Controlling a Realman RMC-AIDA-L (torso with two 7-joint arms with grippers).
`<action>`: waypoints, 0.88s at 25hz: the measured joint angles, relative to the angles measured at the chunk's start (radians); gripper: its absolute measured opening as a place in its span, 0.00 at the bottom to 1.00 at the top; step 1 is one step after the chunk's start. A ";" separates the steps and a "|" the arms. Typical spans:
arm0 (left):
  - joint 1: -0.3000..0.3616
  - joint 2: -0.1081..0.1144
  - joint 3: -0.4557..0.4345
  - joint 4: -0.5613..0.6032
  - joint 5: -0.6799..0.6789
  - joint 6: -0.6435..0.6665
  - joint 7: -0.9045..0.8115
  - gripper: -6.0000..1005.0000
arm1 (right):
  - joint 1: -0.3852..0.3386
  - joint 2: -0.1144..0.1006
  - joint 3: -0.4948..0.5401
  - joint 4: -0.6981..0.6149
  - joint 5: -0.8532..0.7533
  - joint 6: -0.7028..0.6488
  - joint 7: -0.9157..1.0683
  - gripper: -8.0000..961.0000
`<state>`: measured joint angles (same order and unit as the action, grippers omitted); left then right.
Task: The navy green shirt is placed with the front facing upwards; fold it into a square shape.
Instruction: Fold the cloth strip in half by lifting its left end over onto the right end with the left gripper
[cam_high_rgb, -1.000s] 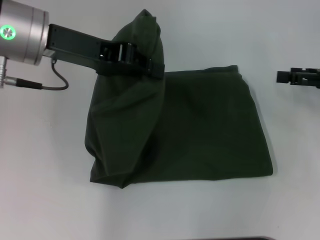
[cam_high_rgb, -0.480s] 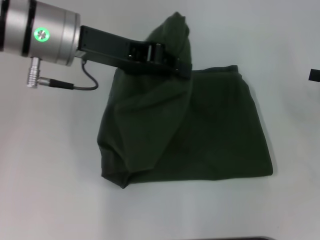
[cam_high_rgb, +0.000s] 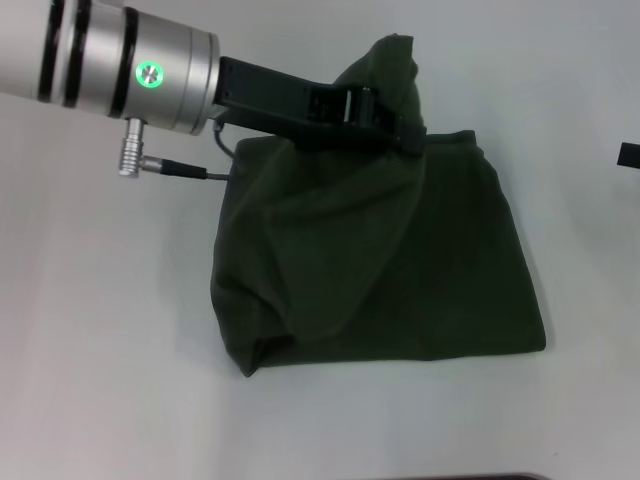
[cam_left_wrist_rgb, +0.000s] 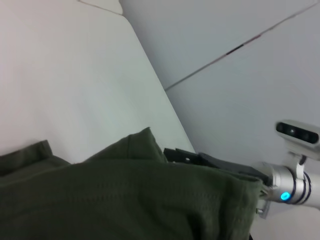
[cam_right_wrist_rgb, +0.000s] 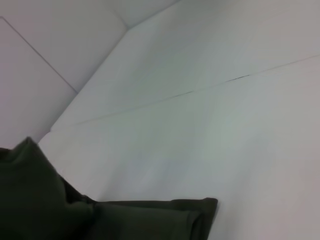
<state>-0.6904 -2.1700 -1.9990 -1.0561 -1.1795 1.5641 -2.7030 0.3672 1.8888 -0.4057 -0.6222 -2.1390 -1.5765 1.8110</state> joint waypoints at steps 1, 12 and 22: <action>-0.006 0.000 0.004 0.017 -0.009 -0.009 0.006 0.03 | 0.000 0.000 -0.001 0.000 0.000 -0.001 0.000 0.98; -0.041 0.006 0.063 0.065 -0.031 -0.093 0.013 0.03 | 0.004 -0.001 -0.005 -0.001 0.000 -0.001 0.006 0.98; -0.122 0.003 0.108 0.157 0.007 -0.170 0.002 0.03 | 0.009 -0.001 -0.006 -0.001 0.000 0.000 0.018 0.98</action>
<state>-0.8121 -2.1670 -1.8914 -0.8989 -1.1726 1.3939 -2.7012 0.3764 1.8881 -0.4115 -0.6228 -2.1388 -1.5760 1.8286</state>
